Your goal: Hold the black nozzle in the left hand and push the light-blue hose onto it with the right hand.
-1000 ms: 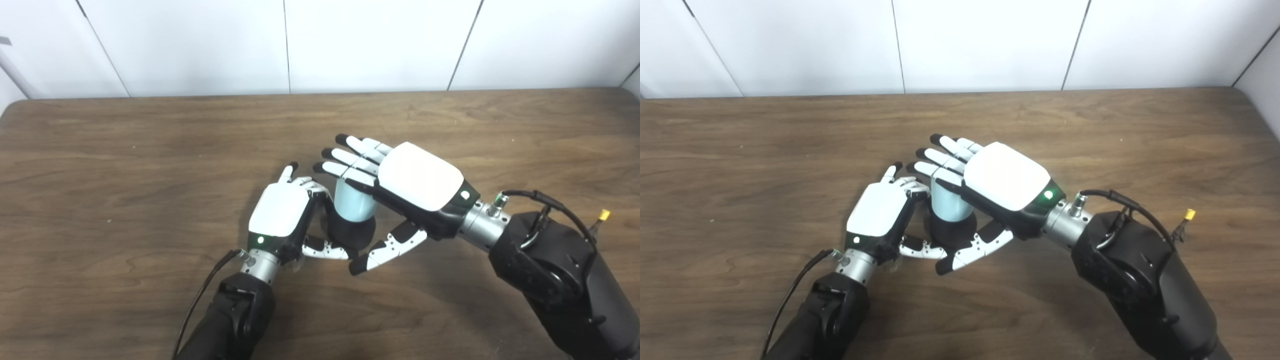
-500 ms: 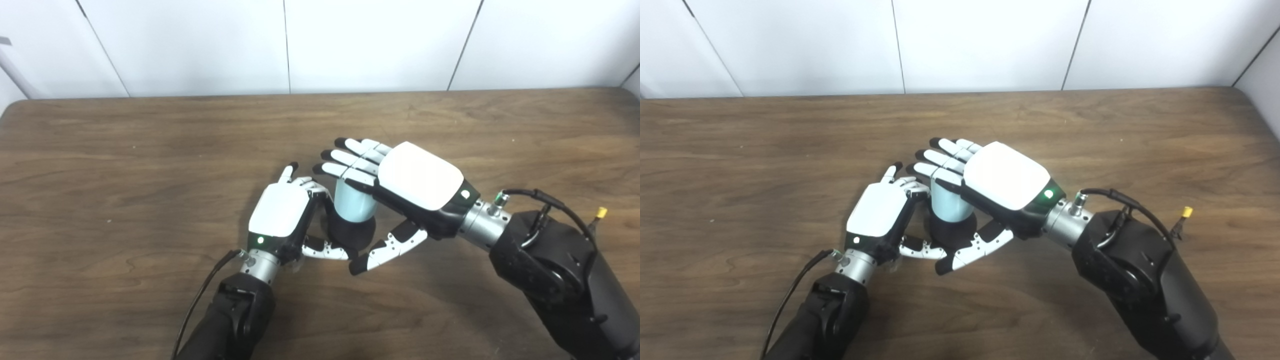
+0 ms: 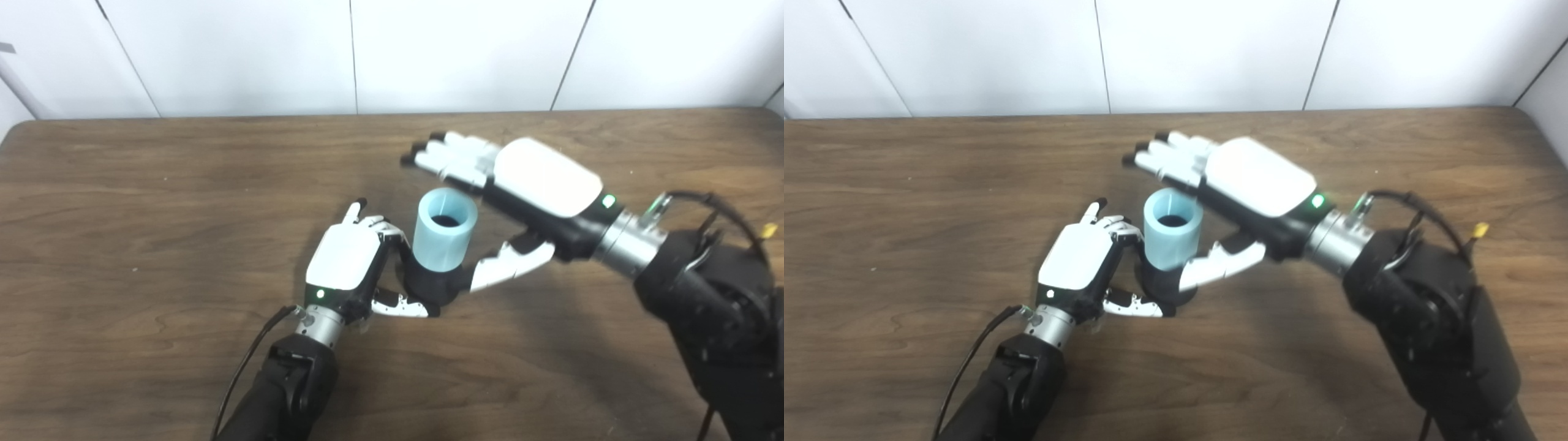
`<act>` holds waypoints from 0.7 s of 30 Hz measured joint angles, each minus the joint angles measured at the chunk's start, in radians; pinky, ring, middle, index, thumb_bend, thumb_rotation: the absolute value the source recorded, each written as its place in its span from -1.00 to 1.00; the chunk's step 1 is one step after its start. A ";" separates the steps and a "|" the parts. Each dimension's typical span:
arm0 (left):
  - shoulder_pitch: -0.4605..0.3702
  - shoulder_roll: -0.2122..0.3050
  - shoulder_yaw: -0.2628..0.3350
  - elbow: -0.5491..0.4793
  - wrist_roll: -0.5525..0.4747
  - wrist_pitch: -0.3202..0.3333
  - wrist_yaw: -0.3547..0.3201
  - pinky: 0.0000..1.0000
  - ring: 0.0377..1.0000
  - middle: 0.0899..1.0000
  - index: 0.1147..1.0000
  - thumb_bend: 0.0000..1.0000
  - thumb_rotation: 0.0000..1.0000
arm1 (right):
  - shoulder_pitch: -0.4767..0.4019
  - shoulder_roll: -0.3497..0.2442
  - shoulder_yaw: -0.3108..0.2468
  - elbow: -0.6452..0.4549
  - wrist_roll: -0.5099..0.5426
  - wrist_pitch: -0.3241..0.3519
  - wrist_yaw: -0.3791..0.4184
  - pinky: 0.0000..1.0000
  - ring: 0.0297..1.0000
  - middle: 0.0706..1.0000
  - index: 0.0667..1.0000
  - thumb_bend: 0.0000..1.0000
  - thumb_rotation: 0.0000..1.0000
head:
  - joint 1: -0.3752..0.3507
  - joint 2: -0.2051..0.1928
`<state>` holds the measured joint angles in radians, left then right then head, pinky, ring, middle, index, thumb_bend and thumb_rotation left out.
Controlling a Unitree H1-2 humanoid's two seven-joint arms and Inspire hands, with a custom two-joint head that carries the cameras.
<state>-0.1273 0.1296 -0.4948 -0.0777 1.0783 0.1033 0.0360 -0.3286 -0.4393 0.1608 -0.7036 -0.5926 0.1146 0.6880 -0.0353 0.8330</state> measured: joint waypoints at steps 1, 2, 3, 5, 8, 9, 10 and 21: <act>0.000 0.000 0.000 0.000 0.000 0.000 0.000 1.00 0.61 0.32 -0.17 0.05 -0.90 | 0.001 0.002 -0.009 0.007 0.008 -0.002 -0.010 0.83 0.97 0.94 0.91 0.35 0.95 | 0.000 0.000; 0.000 0.000 0.000 0.000 0.000 0.000 0.000 1.00 0.61 0.32 -0.17 0.05 -0.90 | 0.003 0.005 -0.016 0.016 0.017 -0.003 -0.022 0.80 0.96 0.93 0.90 0.33 0.94 | 0.000 -0.002; 0.000 0.000 0.000 0.000 0.000 0.000 0.000 1.00 0.61 0.32 -0.17 0.05 -0.90 | 0.006 0.006 -0.022 0.022 0.019 -0.003 -0.031 0.78 0.95 0.92 0.89 0.33 0.94 | 0.000 -0.002; 0.000 0.000 0.001 0.000 0.000 0.000 -0.001 1.00 0.62 0.32 -0.17 0.05 -0.90 | 0.015 0.008 -0.030 0.034 0.029 -0.003 -0.049 0.77 0.95 0.93 0.90 0.33 0.94 | 0.002 -0.002; 0.000 0.000 0.001 0.000 0.000 0.000 0.002 1.00 0.59 0.31 -0.17 0.05 -0.90 | 0.030 0.022 -0.047 0.056 0.057 0.004 -0.074 0.78 0.95 0.94 0.90 0.29 0.93 | 0.003 -0.002; 0.000 0.000 0.001 0.000 0.000 0.000 0.002 1.00 0.58 0.31 -0.17 0.05 -0.89 | 0.036 0.031 -0.051 0.062 0.060 0.014 -0.081 0.74 0.93 0.93 0.89 0.29 0.95 | 0.003 -0.003; 0.000 0.000 0.001 0.000 0.001 0.000 0.003 1.00 0.58 0.32 -0.17 0.05 -0.89 | 0.042 0.043 -0.056 0.066 0.061 0.025 -0.090 0.71 0.91 0.91 0.88 0.29 0.97 | 0.003 -0.003; -0.005 -0.009 0.031 -0.051 0.036 0.073 -0.101 1.00 0.60 0.50 0.55 0.99 -0.21 | 0.104 0.075 -0.065 0.126 0.068 0.069 -0.154 0.69 0.87 0.88 0.88 0.18 0.99 | 0.006 -0.003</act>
<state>-0.1322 0.1202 -0.4642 -0.1291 1.1140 0.1764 -0.0650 -0.2244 -0.3640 0.0960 -0.5777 -0.5248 0.1839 0.5344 -0.0292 0.8299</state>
